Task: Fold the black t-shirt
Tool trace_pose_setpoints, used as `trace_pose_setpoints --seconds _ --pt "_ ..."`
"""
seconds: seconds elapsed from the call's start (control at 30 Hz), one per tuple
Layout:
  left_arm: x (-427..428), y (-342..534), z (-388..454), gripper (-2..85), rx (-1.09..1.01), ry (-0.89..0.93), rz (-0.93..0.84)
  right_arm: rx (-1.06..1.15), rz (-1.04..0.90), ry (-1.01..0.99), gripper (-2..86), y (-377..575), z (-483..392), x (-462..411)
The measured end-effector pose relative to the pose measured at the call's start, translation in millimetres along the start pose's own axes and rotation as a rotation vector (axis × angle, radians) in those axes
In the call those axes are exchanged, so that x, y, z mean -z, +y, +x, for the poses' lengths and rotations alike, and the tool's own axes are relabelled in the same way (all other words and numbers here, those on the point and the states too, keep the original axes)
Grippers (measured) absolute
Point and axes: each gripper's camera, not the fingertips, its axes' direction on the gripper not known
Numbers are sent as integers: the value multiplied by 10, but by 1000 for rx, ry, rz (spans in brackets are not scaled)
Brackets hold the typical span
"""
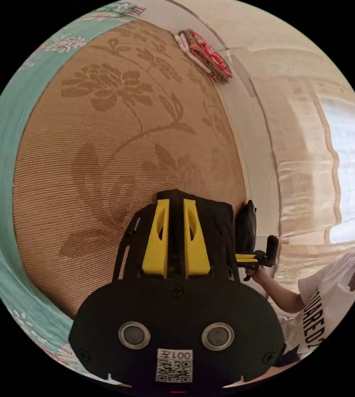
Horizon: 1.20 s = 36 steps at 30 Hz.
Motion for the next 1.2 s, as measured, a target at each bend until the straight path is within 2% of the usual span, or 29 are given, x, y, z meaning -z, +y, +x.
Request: trace_pose_setpoints --seconds 0.1,0.2,0.27,0.33,0.47,0.57,0.8,0.93,1.0,1.07,1.2 --pt "330 356 48 63 19 -63 65 3 -22 61 69 48 -77 43" --pt "382 791 115 88 37 -110 -8 -4 -54 16 102 25 -103 -68" --pt "261 1086 169 115 57 -194 -117 -33 -49 -29 115 -8 -112 -143" --pt "188 1232 167 115 91 -188 -126 -51 -24 -23 116 -44 -160 -194" --pt "195 1384 114 70 144 -121 -49 -130 -6 74 79 -105 -227 -286" --pt "362 1453 82 16 133 -84 -8 -114 -28 26 38 -98 -194 -220" --pt "557 1456 -233 -8 75 -19 -93 -112 -54 -101 22 3 -3 -79" --pt "745 1602 -319 -2 123 -22 -32 -6 -81 -37 30 43 -128 -8" --pt "882 1702 -361 13 167 -29 24 61 -104 74 48 89 -242 72" --pt "941 1790 -391 65 182 31 50 77 -103 134 68 110 -298 92" --pt "736 1829 -467 126 212 103 -17 17 -73 15 113 84 -261 -20"
